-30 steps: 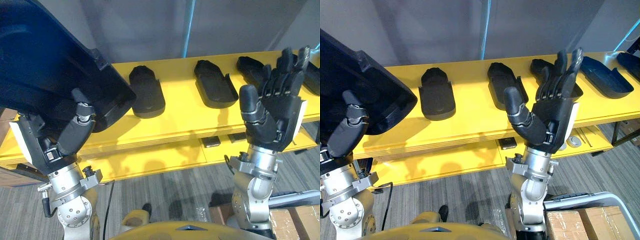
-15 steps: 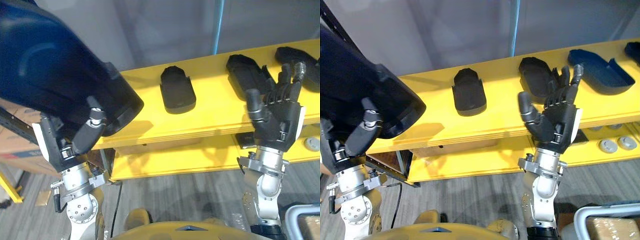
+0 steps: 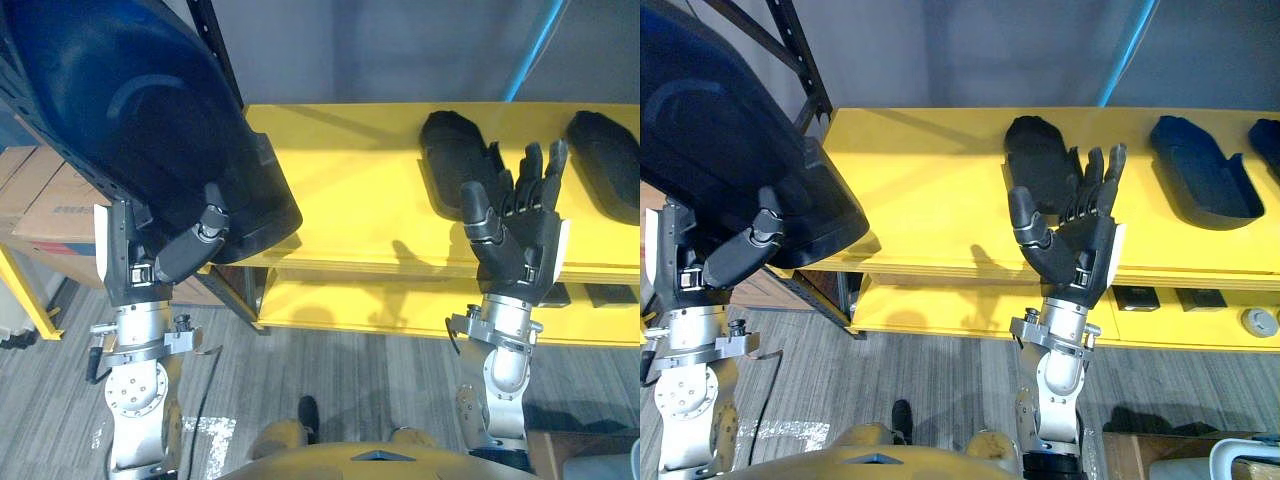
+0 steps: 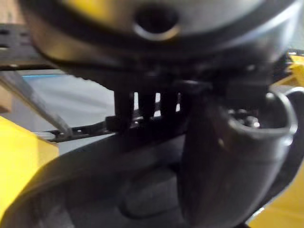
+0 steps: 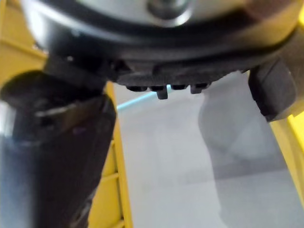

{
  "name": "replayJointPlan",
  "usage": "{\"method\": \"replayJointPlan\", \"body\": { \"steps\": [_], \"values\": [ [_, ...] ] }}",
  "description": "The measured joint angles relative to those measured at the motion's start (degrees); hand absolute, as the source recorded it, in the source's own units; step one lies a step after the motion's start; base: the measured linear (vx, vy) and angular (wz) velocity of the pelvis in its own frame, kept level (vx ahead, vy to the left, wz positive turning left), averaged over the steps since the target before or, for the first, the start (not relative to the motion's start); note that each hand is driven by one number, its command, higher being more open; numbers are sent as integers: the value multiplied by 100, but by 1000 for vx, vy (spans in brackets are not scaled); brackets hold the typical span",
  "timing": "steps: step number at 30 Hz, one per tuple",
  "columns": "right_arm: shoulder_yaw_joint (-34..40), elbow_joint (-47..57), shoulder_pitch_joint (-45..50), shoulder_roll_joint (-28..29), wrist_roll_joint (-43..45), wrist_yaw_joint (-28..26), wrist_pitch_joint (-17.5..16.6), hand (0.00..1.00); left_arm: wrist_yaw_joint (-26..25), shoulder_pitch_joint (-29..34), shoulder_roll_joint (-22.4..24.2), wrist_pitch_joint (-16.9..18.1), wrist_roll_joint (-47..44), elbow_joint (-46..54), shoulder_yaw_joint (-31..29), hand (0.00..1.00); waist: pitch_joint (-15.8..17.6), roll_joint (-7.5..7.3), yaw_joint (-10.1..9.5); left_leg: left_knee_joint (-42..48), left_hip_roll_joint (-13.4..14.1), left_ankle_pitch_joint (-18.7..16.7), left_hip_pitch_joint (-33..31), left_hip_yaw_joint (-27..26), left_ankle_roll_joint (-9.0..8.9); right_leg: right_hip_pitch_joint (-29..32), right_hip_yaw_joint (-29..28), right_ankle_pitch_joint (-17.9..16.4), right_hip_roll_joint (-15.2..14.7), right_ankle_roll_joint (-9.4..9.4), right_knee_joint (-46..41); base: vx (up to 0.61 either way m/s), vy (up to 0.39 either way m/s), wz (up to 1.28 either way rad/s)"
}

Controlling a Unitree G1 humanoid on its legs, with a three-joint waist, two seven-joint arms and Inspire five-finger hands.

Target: Walk over and take three plastic housings, then place them on the shelf

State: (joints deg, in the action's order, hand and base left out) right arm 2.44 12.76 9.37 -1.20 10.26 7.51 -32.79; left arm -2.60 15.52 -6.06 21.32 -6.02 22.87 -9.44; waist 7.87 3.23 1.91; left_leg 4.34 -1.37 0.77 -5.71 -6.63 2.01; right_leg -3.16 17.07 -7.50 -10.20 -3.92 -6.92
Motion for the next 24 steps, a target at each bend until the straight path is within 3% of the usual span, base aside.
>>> {"method": "replayJointPlan", "body": {
  "steps": [6, 10, 11, 13, 19, 24],
  "values": [
    [503, 21, 561, 113, -574, 1277, 622, 100, -104, 237, 94, -191, -26, 8, 280, 0, 84, -60, 11, -524, -15, 287, 133, -28, -32, 148, -159, -5, 15, 9, -88, 13, -3, 5],
    [767, 74, 1455, 380, -546, 1305, 884, 100, -91, 674, 92, -192, -10, 44, 210, 0, 90, -73, 126, -683, 60, 80, 335, -612, -74, 202, -469, -97, -41, 21, -224, 6, 8, -43],
    [917, 32, 1711, 396, -527, 1250, 905, 100, -85, 686, 34, -224, 30, 46, 169, 0, 96, -72, 214, -539, 196, -30, 320, -1184, -108, 217, -493, -93, -61, 15, -227, 41, 34, -23],
    [1351, -303, 1997, 371, -525, 1033, 913, 100, -45, 671, -279, -318, 150, 46, 53, 0, 113, -104, 311, -399, 262, -116, 402, -1533, -147, 241, -693, -93, -70, 15, -307, 62, 34, -42],
    [1826, -1157, 2273, 298, -188, -42, 1060, 100, 25, 123, -1136, -678, 137, 21, -329, 0, 103, -119, 397, -352, 304, -161, 478, -1733, -181, 296, -943, -90, -46, 12, -379, 37, 20, -20],
    [1637, -2180, 2179, 60, -175, -704, 1522, 100, 175, -597, -1655, -1109, -176, -11, -453, 0, 100, -111, 305, -355, 336, -239, 515, -1808, -236, 309, -1052, -76, -17, -4, -405, 3, 2, -8]
  ]
}}
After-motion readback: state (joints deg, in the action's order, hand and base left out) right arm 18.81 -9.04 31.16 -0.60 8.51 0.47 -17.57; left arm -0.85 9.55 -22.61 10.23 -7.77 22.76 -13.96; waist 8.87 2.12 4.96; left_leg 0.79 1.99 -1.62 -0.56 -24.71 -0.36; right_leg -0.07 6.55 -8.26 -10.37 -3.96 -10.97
